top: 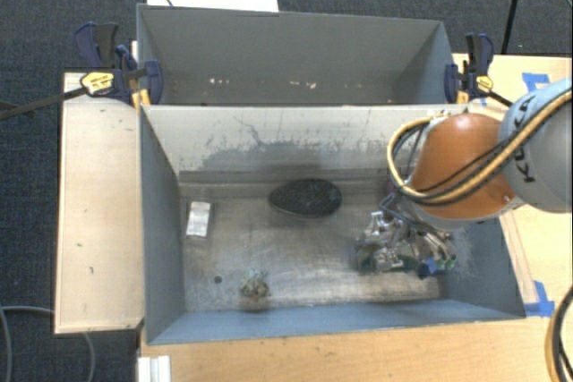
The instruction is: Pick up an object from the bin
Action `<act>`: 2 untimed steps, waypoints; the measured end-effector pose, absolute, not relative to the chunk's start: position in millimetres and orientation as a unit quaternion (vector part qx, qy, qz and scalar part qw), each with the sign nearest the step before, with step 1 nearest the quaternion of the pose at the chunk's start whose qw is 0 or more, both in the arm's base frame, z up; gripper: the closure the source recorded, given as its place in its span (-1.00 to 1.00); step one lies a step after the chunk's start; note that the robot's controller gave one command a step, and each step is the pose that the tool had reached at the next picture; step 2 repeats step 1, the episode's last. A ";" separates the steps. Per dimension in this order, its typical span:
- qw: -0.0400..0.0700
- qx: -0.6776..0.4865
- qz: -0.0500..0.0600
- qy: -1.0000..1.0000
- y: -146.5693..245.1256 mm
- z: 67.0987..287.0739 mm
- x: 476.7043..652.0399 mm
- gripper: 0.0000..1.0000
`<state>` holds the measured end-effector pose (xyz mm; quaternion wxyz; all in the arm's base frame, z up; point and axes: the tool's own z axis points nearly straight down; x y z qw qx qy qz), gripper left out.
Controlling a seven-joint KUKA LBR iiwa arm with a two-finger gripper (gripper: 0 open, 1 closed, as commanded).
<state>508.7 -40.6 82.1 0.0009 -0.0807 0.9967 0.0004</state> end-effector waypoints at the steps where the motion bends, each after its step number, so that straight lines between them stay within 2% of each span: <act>1: 0.006 -0.086 -0.001 0.996 -28.2 226.4 532.0 1.00; 2: 0.006 -0.086 -0.001 0.996 -28.2 226.4 532.0 1.00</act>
Offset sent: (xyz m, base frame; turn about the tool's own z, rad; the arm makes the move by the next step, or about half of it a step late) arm 0.0206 0.0123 0.1391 -0.0191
